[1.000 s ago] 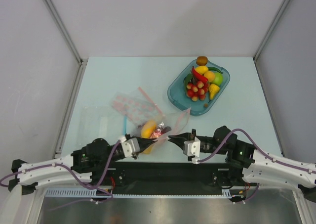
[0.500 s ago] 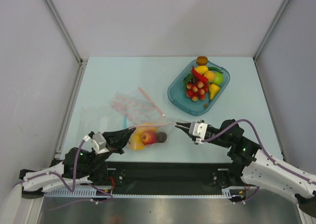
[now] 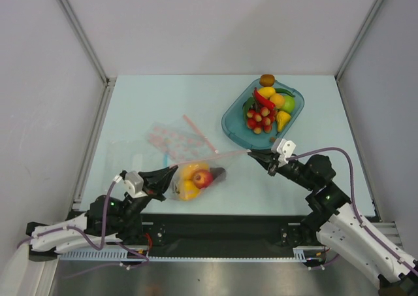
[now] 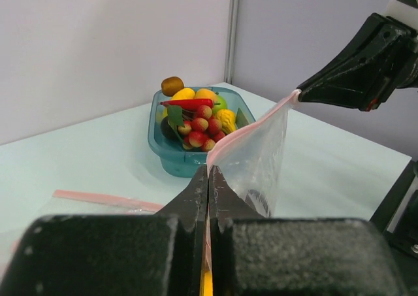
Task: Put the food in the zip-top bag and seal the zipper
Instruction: Zip the zipper food storage bag at the center of the board, then place the zipper food storage bag at the center of the board.
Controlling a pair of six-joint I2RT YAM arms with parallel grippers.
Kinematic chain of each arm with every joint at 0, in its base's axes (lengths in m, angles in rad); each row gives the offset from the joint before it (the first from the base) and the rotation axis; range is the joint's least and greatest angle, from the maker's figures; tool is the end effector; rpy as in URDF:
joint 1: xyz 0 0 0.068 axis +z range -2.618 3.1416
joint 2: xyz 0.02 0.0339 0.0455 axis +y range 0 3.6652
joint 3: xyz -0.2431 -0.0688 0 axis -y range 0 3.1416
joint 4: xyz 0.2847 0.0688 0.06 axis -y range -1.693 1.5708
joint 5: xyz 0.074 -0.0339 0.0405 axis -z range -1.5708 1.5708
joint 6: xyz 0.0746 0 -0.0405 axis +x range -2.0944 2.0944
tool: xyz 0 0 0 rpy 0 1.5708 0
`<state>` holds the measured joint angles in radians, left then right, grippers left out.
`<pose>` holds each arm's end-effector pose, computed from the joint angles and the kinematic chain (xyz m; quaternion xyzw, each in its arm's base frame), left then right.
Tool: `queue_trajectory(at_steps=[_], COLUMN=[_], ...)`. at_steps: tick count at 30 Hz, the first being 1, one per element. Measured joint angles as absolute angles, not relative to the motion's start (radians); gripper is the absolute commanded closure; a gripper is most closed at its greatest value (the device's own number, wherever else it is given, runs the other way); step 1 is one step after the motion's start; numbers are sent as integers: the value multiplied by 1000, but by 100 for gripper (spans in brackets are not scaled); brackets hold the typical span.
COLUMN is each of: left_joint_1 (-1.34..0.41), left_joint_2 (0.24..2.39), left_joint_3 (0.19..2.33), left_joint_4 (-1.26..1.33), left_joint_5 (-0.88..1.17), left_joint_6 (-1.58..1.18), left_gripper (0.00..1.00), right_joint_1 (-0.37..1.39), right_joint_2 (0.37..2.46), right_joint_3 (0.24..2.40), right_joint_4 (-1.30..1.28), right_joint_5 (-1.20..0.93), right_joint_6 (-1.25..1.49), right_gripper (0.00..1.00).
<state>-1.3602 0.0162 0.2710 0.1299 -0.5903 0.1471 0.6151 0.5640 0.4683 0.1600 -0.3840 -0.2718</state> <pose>0.0748 -0.1511 0.2983 0.1900 0.5550 -0.3187 0.7445 0.1852 0.1651 0.2852 -0.4138 0.5468 0.2509 0.6832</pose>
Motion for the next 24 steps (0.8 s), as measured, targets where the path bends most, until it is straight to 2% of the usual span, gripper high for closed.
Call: queue_trajectory(at_steps=[6,15,24], left_joint_1=[-1361,-1308,-1239], left_joint_2=[79,383,445], left_joint_3=[270,312,366], left_joint_4=[160,220,234], left_joint_5=[-601,-624,-616], left_joint_6=[149,120,97], left_gripper=[100,100,100], right_joint_1=[553,521,519], right_joint_2=[561,578,595], right_joint_3=[448,439,532], right_joint_4=[200,206,126], right_joint_5=[-401,-153,-123], right_joint_6=[-175,14,138], right_gripper=[100,100,100])
